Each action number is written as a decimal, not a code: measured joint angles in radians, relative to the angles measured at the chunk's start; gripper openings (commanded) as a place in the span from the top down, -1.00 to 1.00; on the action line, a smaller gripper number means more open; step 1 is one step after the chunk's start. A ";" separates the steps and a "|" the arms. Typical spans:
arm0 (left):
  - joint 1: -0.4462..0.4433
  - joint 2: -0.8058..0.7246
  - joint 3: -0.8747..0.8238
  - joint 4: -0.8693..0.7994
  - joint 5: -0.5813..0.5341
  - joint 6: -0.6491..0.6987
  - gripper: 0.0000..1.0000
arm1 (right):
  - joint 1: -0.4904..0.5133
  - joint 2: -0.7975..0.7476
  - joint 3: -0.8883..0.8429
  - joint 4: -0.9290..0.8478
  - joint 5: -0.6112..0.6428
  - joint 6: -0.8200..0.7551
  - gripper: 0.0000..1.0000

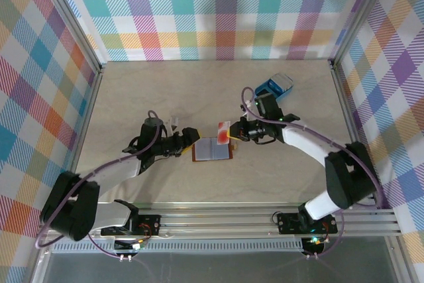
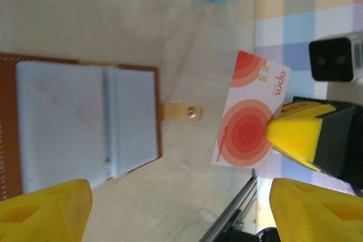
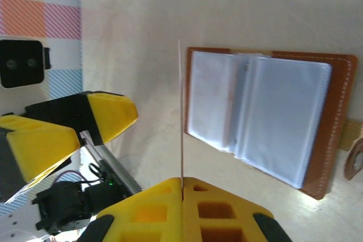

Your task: Put the credit cards into the card holder

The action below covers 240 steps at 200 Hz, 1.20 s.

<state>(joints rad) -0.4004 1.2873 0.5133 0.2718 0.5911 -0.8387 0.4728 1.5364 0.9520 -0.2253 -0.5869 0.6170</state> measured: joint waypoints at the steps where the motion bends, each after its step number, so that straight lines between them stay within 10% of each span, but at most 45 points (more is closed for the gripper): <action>1: 0.000 0.003 0.000 0.001 0.001 0.001 -0.60 | 0.000 0.003 0.001 -0.001 0.000 -0.001 1.00; 240: 0.004 0.280 0.044 0.048 -0.035 0.103 -0.31 | 0.105 0.238 0.042 0.068 0.038 -0.035 1.00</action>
<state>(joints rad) -0.3965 1.5677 0.5571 0.3202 0.5560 -0.7353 0.5777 1.7741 0.9939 -0.1574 -0.5488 0.5823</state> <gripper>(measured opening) 0.658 0.057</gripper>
